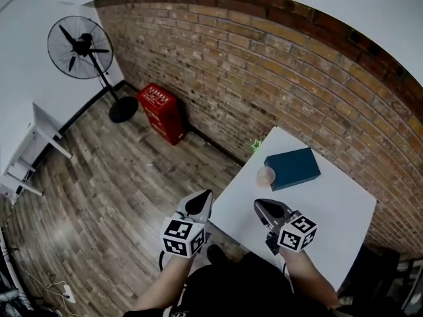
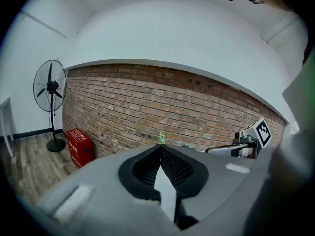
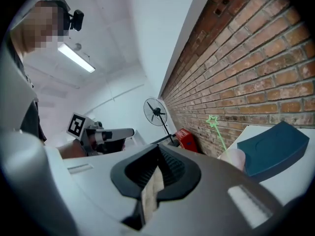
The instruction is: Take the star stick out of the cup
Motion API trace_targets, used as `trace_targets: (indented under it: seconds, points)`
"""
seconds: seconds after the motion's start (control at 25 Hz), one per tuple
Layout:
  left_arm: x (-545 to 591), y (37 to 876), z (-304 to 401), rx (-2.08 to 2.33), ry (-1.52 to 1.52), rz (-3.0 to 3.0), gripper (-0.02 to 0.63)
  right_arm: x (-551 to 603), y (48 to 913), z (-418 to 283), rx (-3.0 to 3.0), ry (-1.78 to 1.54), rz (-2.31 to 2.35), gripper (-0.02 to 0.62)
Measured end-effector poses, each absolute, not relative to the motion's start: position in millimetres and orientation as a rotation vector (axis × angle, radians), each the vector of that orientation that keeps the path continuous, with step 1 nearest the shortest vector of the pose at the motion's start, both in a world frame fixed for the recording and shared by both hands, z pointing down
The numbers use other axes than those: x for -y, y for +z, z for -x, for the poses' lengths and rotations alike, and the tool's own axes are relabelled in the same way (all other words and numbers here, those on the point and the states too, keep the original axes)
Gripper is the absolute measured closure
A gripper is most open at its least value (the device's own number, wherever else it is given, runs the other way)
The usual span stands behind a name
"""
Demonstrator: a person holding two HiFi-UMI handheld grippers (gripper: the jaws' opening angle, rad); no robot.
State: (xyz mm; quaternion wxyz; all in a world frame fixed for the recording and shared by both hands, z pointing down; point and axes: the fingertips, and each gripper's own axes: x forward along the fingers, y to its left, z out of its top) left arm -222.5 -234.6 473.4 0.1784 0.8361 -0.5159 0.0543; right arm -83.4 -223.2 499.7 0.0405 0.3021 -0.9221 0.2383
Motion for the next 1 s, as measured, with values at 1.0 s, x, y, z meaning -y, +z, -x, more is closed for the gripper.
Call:
trace_targets:
  seconds: [1.0]
  points:
    - [378.4,533.4,175.3,1.168,0.197,-2.366,0.6,384.7,590.6,43.6,2.437,0.54,-1.152,0.453]
